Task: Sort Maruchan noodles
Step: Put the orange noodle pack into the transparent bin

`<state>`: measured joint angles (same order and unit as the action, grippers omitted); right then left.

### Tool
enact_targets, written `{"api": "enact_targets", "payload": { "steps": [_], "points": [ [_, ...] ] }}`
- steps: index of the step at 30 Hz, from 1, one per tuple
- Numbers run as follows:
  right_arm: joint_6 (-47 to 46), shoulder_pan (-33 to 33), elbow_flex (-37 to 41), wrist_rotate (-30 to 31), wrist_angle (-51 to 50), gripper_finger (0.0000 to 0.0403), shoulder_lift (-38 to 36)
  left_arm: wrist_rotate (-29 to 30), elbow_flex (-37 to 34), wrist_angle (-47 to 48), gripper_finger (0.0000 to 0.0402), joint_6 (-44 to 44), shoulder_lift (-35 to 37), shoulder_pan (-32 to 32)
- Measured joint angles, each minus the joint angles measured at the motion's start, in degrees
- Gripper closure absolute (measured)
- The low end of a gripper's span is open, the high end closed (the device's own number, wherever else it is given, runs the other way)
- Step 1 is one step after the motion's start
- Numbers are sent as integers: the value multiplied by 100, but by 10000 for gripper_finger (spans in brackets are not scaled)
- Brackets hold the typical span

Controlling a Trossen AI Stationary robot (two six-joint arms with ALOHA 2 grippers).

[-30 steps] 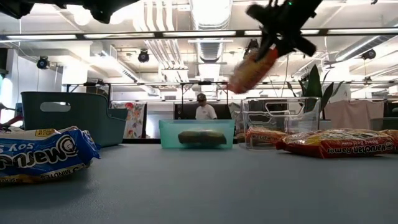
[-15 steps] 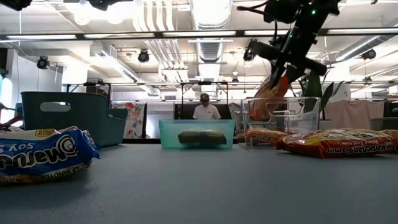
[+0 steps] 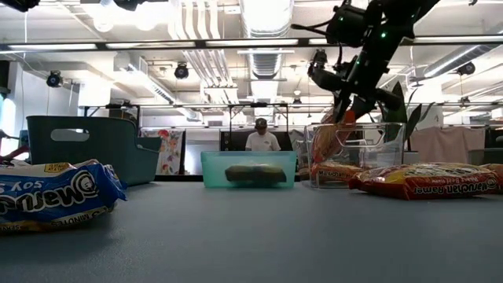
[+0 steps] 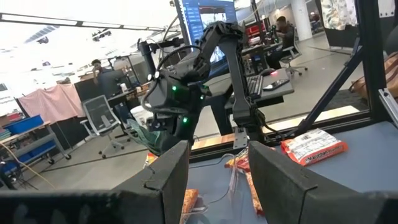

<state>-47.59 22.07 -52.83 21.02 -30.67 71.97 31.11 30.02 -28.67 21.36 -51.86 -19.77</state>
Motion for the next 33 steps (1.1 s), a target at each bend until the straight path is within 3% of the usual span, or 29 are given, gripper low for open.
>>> {"api": "enact_targets", "payload": {
  "steps": [13, 27, 33],
  "points": [
    [45, 102, -10, 74, -25, 287, 305, 1, 0, 0, 251, -86, 0, 0],
    [126, 202, -21, 111, -87, 175, 195, 0, -1, -2, 251, -88, 0, 0],
    [258, 293, -387, 128, -721, 149, 187, 0, 0, -3, 251, -89, 0, 0]
  ]
}}
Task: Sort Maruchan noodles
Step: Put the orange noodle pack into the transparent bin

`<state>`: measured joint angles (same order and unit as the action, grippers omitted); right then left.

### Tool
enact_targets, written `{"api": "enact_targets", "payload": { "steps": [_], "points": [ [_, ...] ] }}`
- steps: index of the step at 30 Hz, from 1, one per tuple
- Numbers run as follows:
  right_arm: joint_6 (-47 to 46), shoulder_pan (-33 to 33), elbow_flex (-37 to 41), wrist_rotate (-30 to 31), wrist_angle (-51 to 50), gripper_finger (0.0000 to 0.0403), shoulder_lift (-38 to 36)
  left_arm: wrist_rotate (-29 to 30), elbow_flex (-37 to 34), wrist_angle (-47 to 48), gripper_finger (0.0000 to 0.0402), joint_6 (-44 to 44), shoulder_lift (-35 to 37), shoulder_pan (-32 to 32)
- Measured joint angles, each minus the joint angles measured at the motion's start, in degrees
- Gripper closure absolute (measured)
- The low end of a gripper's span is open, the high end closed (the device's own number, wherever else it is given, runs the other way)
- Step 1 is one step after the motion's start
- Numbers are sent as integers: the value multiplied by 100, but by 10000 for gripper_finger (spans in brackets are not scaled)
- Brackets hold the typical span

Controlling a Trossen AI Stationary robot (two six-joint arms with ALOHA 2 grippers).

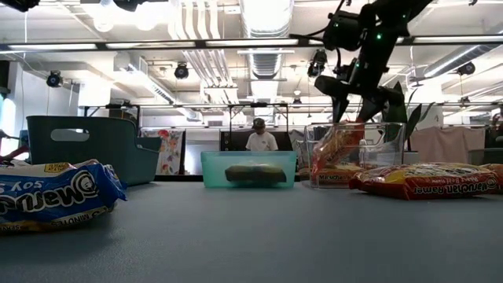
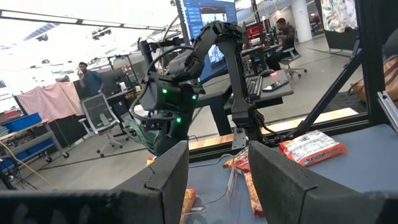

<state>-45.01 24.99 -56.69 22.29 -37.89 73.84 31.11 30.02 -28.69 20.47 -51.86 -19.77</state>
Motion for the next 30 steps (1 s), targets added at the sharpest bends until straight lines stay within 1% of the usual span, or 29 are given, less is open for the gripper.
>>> {"api": "enact_targets", "payload": {
  "steps": [5, 9, 13, 17, 20, 23, 25, 30],
  "points": [
    [87, -2, -372, 43, -418, 151, -2, 0, 0, -6, 251, 0, 0, 0],
    [138, -9, -588, 84, -599, 168, -2, 0, 0, -6, 251, 2, 0, 0],
    [135, -9, -541, 84, -597, 216, -5, 0, -2, -6, 251, 2, 0, 0],
    [113, -20, -327, 191, -573, 285, 82, 0, -1, -5, 251, 46, -1, 1],
    [87, -66, -121, 298, -255, 334, 212, 0, -1, -10, 251, 81, -2, 1],
    [142, -108, 8, 325, 90, 374, 428, 0, -2, -19, 251, 85, -2, 0],
    [203, -125, 27, 340, 295, 389, 605, 0, -2, -20, 251, 78, -2, 0],
    [260, -125, 31, 341, 528, 393, 1108, 0, -2, -19, 251, 2, -2, 2]
  ]
}}
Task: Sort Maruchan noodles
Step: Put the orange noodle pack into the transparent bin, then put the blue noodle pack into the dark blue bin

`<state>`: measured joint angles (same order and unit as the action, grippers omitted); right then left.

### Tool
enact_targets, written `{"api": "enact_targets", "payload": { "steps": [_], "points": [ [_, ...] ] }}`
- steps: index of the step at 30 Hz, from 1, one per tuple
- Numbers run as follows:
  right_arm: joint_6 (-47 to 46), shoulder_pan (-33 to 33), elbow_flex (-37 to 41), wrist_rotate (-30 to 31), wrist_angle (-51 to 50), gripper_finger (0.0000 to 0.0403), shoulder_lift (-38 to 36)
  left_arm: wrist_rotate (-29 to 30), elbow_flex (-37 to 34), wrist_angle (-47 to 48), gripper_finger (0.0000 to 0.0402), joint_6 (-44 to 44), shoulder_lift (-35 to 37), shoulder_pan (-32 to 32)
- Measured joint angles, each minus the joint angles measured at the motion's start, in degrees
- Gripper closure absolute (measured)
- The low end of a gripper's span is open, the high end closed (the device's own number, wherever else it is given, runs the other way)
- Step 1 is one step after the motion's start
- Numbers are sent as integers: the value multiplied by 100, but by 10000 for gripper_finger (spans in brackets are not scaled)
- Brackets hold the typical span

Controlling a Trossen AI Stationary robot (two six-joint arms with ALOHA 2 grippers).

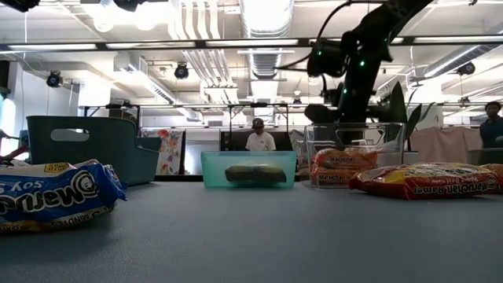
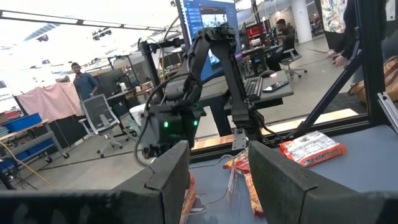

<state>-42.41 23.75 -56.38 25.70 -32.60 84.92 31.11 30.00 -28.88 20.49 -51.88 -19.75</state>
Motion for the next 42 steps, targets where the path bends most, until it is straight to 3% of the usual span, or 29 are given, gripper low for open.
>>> {"api": "enact_targets", "payload": {
  "steps": [6, 11, 18, 25, 30, 35, 42],
  "points": [
    [35, -63, -70, 84, 16, 394, 182, -2, 0, 0, 251, -121, 0, 0],
    [181, -450, -237, 407, 51, 394, -312, -4, 0, 25, 251, -314, 0, -2],
    [480, -1796, -236, 1369, 388, 394, -1072, -4, 0, 184, 251, -609, -23, -1],
    [1261, -3255, -171, 2284, 1040, 394, -1074, -9, -2, 389, 251, -1172, -334, -2],
    [1360, -3843, -131, 2827, 1219, 394, -970, -15, -2, 465, 251, -1609, -658, -2],
    [1894, -4087, -109, 2597, 1340, 394, -992, -22, -2, 598, 251, -1850, -826, -2],
    [3795, -3935, 375, 663, 3552, 394, -981, -22, 6, 540, 251, -1853, -840, -2]
  ]
}}
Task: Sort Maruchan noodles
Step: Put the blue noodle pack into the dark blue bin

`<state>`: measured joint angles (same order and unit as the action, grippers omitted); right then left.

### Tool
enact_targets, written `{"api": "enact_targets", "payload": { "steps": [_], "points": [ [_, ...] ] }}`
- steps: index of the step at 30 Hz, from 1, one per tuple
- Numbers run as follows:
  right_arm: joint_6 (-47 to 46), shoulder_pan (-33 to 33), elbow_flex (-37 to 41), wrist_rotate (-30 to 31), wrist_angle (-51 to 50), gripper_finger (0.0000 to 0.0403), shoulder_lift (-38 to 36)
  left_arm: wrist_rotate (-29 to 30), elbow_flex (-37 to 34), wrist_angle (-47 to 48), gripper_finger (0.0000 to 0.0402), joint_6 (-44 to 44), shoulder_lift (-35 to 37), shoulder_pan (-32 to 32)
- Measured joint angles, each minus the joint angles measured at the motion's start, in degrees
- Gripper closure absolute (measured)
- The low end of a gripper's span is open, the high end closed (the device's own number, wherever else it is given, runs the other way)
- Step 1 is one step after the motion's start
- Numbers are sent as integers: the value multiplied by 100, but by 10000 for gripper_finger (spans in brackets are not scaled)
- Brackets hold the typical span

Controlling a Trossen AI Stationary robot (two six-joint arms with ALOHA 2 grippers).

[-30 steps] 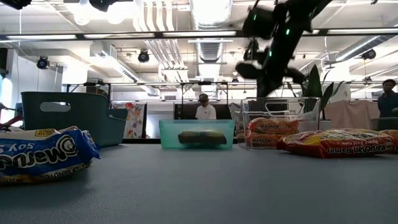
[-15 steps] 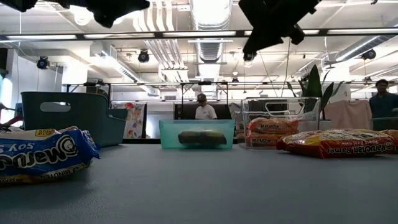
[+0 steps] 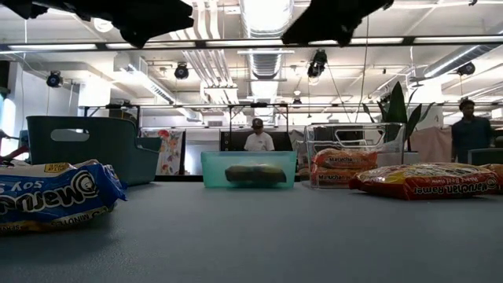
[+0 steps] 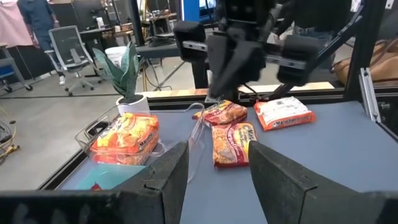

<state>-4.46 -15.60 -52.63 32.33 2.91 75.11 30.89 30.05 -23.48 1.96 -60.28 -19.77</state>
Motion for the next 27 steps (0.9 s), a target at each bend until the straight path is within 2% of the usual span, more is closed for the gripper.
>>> {"api": "enact_targets", "payload": {
  "steps": [4, 12, 18, 27],
  "points": [
    [606, 198, 518, -768, 1128, 394, -120, 0, 23, 1, 251, -24, 1, -4],
    [518, 550, 1579, -1336, 2168, 394, -606, 0, 25, 151, 251, -263, 5, -4],
    [419, 578, 2206, -1483, 2899, 394, -764, -57, 27, 244, 251, -652, 23, -10],
    [154, 580, 2460, -1451, 3135, 394, -760, -997, 29, 759, 251, -1700, 138, -48]
  ]
}}
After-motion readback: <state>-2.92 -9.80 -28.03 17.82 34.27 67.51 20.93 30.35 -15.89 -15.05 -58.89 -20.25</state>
